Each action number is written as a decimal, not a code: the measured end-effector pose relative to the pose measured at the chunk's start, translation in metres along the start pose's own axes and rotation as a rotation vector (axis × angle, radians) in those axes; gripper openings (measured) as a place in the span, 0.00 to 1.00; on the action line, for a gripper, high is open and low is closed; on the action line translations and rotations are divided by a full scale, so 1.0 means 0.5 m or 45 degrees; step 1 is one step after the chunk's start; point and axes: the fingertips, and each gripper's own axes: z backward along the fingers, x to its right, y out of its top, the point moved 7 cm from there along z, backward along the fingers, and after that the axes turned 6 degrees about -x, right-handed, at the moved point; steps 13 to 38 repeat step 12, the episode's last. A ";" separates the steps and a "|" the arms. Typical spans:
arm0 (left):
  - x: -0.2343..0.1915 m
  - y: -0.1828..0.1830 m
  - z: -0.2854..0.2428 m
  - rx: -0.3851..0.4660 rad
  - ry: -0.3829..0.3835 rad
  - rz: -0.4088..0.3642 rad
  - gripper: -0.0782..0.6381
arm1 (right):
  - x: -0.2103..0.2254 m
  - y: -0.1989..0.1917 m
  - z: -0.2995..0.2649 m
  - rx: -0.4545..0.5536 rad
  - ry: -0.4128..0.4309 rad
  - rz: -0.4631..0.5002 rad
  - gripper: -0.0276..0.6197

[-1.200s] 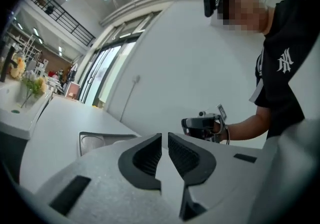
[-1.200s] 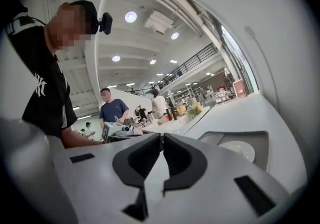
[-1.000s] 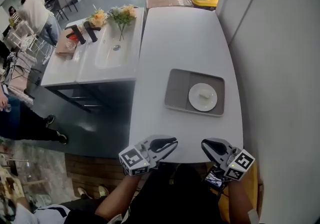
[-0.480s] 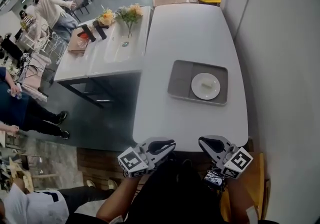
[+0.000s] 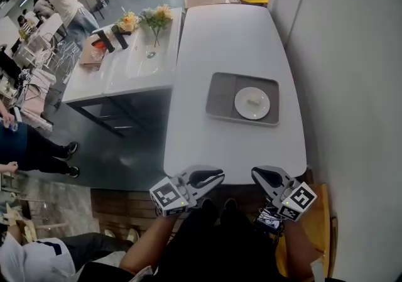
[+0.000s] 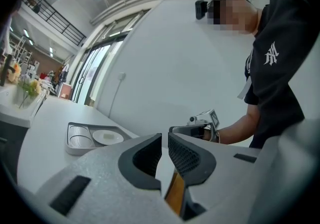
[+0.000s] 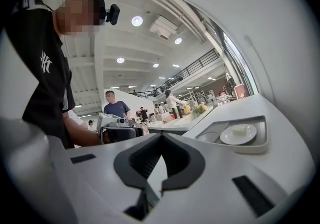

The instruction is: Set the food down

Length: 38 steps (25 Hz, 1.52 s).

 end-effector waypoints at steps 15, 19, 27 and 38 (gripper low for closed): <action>-0.004 -0.036 0.077 0.032 -0.028 0.058 0.16 | -0.074 0.002 -0.062 -0.066 0.010 0.076 0.05; -0.004 -0.036 0.077 0.032 -0.028 0.058 0.16 | -0.074 0.002 -0.062 -0.066 0.010 0.076 0.05; -0.004 -0.036 0.077 0.032 -0.028 0.058 0.16 | -0.074 0.002 -0.062 -0.066 0.010 0.076 0.05; -0.004 -0.036 0.077 0.032 -0.028 0.058 0.16 | -0.074 0.002 -0.062 -0.066 0.010 0.076 0.05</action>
